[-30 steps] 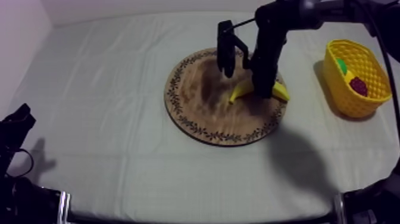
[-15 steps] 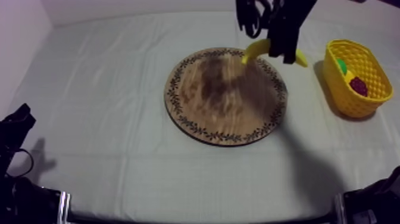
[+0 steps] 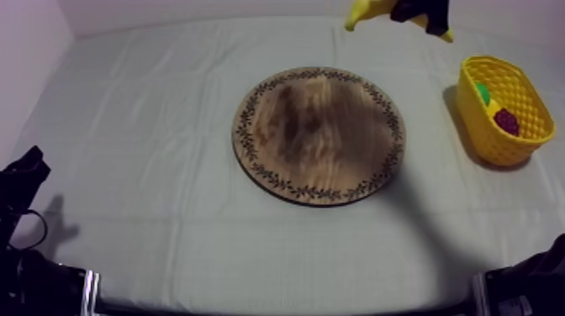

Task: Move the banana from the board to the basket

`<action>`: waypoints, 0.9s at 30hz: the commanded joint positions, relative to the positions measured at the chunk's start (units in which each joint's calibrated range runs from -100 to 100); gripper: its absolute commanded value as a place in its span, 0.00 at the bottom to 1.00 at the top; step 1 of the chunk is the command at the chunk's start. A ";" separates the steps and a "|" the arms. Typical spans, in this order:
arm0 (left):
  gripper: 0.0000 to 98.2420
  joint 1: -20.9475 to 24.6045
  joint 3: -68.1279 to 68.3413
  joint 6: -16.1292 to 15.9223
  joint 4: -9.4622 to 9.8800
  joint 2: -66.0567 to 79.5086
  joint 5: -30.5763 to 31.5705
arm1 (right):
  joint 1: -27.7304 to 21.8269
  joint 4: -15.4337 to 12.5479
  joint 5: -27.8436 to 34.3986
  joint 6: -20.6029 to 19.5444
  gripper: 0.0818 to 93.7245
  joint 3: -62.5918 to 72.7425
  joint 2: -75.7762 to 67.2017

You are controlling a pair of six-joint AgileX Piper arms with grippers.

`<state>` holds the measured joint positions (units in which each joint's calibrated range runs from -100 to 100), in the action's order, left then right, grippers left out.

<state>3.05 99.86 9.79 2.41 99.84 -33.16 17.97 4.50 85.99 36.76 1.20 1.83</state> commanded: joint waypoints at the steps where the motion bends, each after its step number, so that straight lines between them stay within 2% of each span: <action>1: 0.00 0.02 0.03 0.01 0.01 -0.02 0.01 | 0.02 0.26 0.55 -0.14 0.20 0.00 -0.25; 6: 0.00 0.02 0.03 0.01 0.01 -0.02 0.01 | -1.04 0.71 0.89 -0.76 0.20 -1.21 -0.87; 11: 0.00 0.02 0.03 0.01 0.01 -0.02 0.01 | -4.16 1.16 0.18 -1.26 0.20 -2.87 -1.25; 27: 0.00 0.02 0.03 0.01 0.01 -0.02 0.01 | -20.42 3.72 -2.89 -5.52 0.22 -11.00 -4.95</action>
<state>3.05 99.86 9.79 2.41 99.84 -33.16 0.11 8.19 83.24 31.81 -9.42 -3.09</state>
